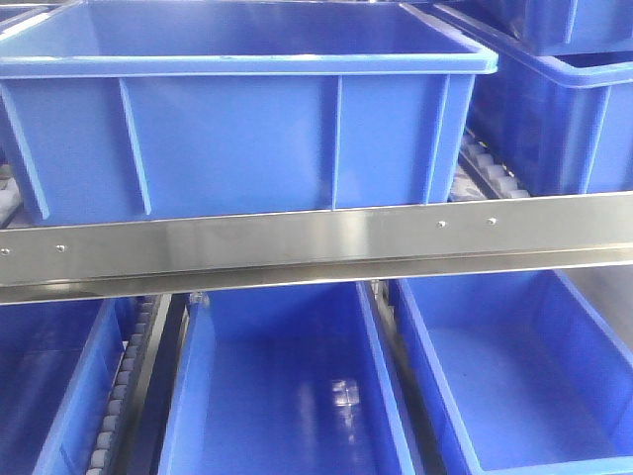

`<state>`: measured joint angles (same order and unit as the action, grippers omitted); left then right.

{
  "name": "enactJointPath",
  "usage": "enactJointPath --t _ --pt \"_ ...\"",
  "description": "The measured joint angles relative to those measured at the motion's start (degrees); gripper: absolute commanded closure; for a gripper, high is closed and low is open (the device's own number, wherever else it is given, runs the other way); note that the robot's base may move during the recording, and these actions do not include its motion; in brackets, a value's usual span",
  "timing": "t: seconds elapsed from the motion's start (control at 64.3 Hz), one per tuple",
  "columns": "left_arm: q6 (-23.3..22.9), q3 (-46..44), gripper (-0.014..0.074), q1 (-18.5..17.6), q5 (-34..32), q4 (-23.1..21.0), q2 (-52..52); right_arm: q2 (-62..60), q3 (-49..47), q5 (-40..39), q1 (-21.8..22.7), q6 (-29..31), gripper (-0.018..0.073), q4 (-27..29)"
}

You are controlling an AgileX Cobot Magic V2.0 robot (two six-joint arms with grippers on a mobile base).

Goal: Grab silver tray and place in blue box

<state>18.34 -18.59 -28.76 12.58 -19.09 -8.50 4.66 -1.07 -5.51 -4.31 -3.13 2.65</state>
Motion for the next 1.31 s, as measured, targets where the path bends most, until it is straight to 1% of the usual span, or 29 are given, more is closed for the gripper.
enactJointPath --t 0.14,0.311,1.073,1.12,1.151,1.213,1.306 --pt "0.0 0.0 0.0585 0.0 0.1 0.0 0.0 -5.0 2.6 1.1 0.1 -0.5 0.051 -1.1" --pt "0.0 0.0 0.0585 0.0 0.4 0.0 0.0 -5.3 2.7 2.7 0.1 -0.6 0.051 -1.9" --pt "0.0 0.0 0.0585 0.0 0.5 0.0 0.0 -5.3 2.7 3.1 0.1 -0.6 0.051 -2.2" --pt "0.0 0.0 0.0585 0.0 0.5 0.8 0.0 -5.3 2.7 3.1 0.1 -0.6 0.051 -2.2" --pt "0.0 0.1 0.0585 0.3 -0.2 1.9 0.0 -5.3 2.7 3.1 0.1 -0.6 0.051 -2.2" --pt "0.0 1.8 0.0585 1.4 -4.5 5.6 0.0 -5.3 2.7 3.1 0.1 -0.6 0.051 -2.2" --pt "-0.5 6.2 0.0585 5.1 -15.4 7.9 0.0 -5.3 2.7 3.1 0.1 -0.6 0.051 -2.2"
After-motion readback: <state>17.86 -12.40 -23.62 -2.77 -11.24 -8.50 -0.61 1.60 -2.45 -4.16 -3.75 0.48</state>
